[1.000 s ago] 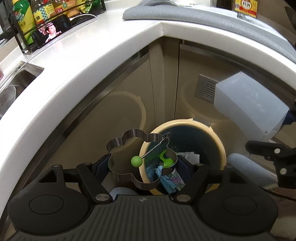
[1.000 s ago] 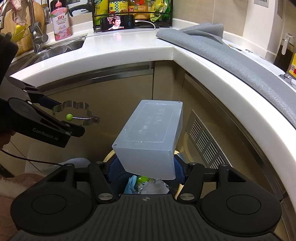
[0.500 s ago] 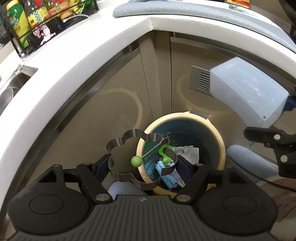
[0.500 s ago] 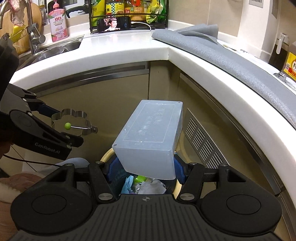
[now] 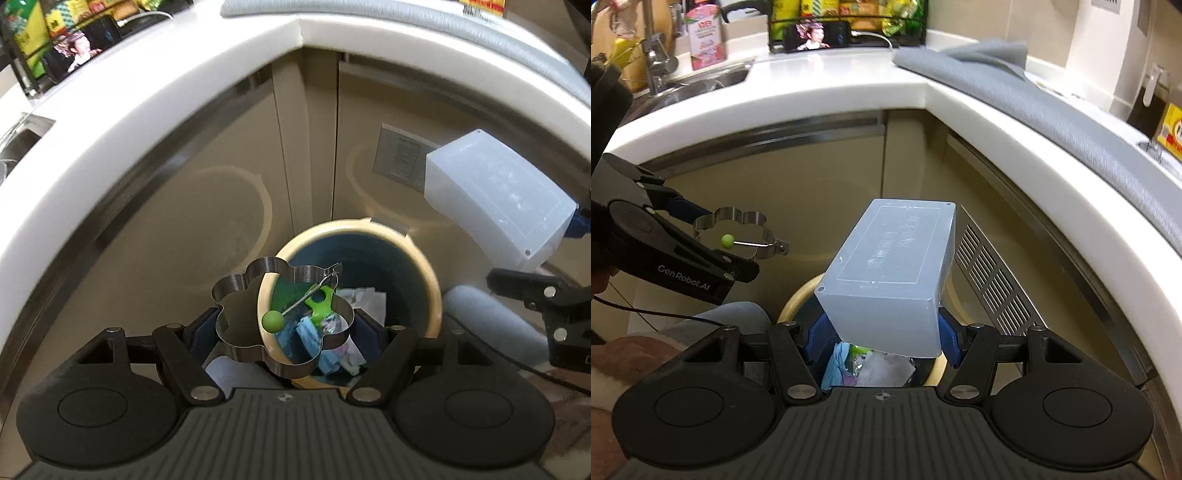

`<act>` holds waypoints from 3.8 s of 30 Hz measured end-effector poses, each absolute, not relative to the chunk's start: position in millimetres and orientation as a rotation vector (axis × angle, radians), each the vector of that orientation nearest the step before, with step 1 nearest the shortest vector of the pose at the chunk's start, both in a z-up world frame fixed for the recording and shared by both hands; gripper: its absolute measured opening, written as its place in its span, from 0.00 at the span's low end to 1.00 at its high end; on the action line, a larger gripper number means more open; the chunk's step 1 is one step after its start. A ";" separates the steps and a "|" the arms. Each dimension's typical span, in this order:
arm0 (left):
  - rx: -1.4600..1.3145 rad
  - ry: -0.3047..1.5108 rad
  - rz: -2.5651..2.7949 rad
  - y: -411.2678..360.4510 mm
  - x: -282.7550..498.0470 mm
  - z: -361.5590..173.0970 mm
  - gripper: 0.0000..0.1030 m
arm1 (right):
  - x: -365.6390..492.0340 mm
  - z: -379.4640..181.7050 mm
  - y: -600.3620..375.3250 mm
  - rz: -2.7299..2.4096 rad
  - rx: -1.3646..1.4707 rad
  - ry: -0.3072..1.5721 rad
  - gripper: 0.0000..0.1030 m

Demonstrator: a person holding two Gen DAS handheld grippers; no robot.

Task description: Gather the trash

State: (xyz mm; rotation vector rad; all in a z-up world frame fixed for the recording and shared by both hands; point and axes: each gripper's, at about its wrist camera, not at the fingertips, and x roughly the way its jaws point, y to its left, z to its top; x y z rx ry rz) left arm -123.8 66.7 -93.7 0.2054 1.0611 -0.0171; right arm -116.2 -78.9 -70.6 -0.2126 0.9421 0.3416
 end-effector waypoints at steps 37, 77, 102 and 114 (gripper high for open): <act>0.363 1.457 0.037 60.5 -10.7 -278.5 0.78 | -13.3 -238.0 -51.9 0.307 -0.274 1.321 0.61; 0.222 1.244 0.049 57.7 -109.0 -201.9 1.00 | -116.1 -116.2 -49.4 0.223 -0.263 1.107 0.97; 0.240 1.308 0.072 64.5 -108.1 -214.3 1.00 | -116.7 -125.9 -45.0 0.208 -0.296 1.144 0.97; 0.249 1.303 0.073 64.4 -108.4 -214.3 1.00 | -118.1 -126.3 -44.1 0.202 -0.297 1.141 0.97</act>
